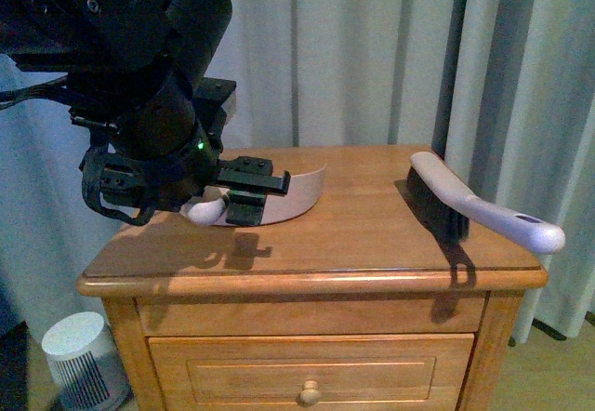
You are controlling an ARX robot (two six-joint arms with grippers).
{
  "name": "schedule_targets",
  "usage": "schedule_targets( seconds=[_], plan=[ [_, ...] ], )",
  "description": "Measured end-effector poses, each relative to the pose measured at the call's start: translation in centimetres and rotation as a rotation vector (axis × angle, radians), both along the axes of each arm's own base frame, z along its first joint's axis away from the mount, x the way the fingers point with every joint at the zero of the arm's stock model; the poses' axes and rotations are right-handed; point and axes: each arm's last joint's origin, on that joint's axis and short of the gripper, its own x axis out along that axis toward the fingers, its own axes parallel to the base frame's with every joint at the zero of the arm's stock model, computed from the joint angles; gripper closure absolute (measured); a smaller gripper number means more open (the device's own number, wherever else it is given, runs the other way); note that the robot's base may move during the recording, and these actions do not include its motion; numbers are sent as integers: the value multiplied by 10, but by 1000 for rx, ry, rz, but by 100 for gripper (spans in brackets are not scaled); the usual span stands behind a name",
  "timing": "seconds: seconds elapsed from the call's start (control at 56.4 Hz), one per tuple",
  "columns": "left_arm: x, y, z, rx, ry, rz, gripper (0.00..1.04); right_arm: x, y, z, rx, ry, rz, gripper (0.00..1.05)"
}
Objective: Clean up trash
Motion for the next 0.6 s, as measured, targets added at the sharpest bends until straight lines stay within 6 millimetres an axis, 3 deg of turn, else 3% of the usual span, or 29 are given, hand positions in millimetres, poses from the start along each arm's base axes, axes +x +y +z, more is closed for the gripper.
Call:
schedule_targets(
  seconds=[0.23, 0.603],
  plan=[
    [1, 1, 0, 3, -4, -6, 75, 0, 0, 0, 0, 0, 0, 7],
    [4, 3, 5, 5, -45, -20, 77, 0, 0, 0, 0, 0, 0, 7]
  ],
)
